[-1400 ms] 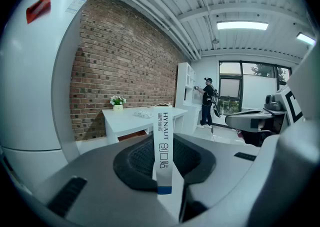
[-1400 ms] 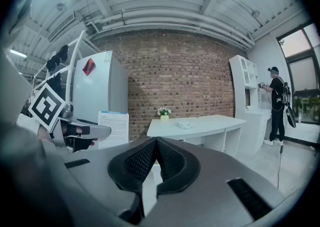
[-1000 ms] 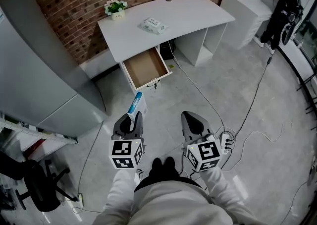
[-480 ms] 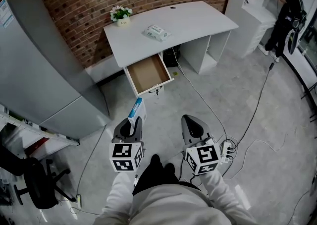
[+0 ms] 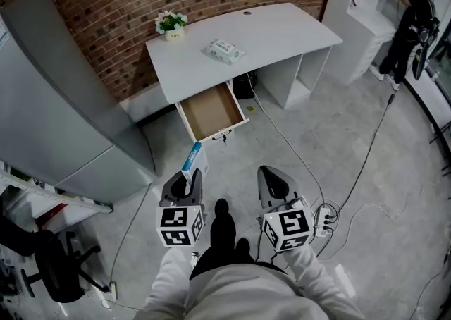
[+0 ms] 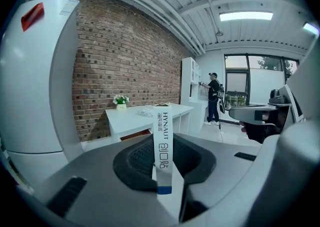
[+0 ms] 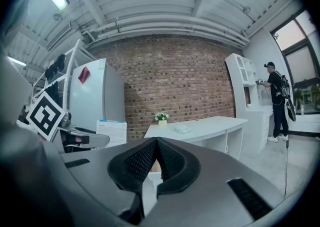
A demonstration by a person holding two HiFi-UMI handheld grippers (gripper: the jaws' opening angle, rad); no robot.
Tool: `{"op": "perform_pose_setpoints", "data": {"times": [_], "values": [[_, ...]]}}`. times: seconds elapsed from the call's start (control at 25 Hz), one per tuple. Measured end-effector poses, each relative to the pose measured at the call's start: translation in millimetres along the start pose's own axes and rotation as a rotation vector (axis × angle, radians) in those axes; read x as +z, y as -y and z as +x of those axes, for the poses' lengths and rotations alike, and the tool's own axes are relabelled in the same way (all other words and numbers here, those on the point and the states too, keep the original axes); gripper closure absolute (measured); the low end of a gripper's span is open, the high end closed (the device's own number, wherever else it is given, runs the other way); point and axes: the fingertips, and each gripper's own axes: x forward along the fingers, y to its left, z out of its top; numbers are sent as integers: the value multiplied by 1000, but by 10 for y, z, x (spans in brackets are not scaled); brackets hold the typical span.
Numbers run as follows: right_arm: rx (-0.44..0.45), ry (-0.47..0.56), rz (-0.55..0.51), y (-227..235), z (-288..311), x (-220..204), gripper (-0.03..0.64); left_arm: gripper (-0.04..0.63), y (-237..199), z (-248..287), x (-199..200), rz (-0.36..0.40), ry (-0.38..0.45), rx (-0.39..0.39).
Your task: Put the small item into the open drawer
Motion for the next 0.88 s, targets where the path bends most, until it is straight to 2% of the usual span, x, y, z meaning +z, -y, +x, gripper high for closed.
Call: {"op": "perform_pose_setpoints", "data": {"times": [0.24, 0.88], "values": [[-17, 4, -10, 162, 494, 82, 591, 514, -244, 535, 121, -1, 3, -19], [-78, -56, 19, 608, 2088, 218, 591, 514, -979, 2055, 424, -3, -58, -98]]}}
